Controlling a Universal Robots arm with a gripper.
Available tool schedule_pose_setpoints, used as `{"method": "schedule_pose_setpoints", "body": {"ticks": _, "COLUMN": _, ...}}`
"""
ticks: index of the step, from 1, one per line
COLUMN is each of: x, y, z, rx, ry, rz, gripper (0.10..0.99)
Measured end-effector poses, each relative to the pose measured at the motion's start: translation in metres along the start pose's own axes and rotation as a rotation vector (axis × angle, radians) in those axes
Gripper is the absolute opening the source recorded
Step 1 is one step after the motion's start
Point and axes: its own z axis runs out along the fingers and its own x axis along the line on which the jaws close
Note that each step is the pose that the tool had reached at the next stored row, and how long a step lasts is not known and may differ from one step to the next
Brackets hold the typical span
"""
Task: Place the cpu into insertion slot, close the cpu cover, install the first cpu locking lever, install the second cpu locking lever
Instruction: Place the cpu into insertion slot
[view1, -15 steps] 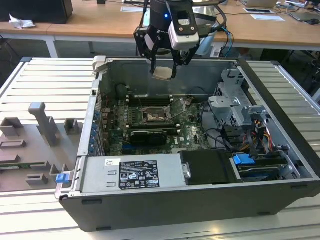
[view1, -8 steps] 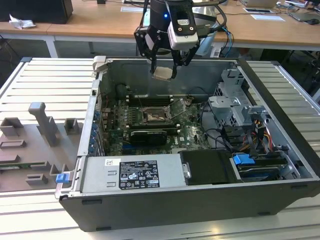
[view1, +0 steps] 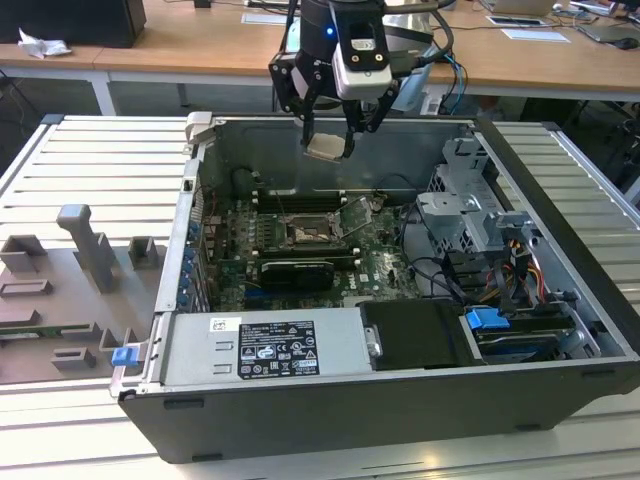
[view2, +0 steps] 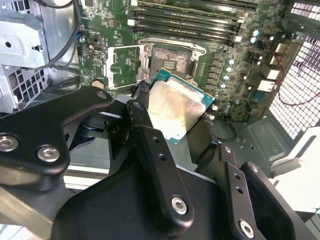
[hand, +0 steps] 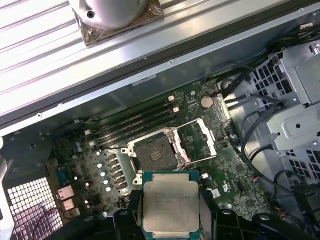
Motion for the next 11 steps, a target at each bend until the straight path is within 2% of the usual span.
{"method": "schedule_pose_setpoints", "body": {"ticks": 11, "x": 0.0000, "y": 0.0000, "z": 0.0000, "rx": -0.001, "ry": -0.0042, "rz": 0.047, "gripper": 0.541}}
